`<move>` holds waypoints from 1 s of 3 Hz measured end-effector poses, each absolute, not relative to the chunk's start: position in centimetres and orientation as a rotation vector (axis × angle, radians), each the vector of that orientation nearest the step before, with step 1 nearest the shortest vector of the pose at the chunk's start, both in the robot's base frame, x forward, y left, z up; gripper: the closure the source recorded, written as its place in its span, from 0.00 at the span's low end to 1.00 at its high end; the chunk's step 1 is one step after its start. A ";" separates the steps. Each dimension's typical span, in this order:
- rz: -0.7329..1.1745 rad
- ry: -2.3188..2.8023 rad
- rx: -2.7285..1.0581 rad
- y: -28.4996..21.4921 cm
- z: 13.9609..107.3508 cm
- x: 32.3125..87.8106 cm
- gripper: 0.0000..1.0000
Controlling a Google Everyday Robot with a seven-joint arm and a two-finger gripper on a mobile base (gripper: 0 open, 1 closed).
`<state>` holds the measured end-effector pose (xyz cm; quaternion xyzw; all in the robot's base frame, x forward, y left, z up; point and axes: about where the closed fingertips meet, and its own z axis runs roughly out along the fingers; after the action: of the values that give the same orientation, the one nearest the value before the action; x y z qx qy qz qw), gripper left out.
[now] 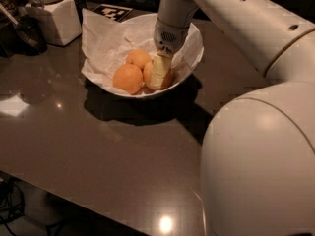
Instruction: Pick orange from white bowl
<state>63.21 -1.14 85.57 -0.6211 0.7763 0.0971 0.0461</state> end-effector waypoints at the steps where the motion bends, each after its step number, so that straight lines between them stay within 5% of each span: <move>1: 0.220 2.308 -1.865 -2.1 87.3 62.2 1.00; 3: 0.153 2.189 -1.862 -2.4 91.2 59.2 1.00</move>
Offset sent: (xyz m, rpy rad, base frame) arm -0.0552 -0.0184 0.0723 0.0388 -0.2425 0.0314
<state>59.24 -2.38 91.15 -0.6415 0.7539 0.0525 0.1315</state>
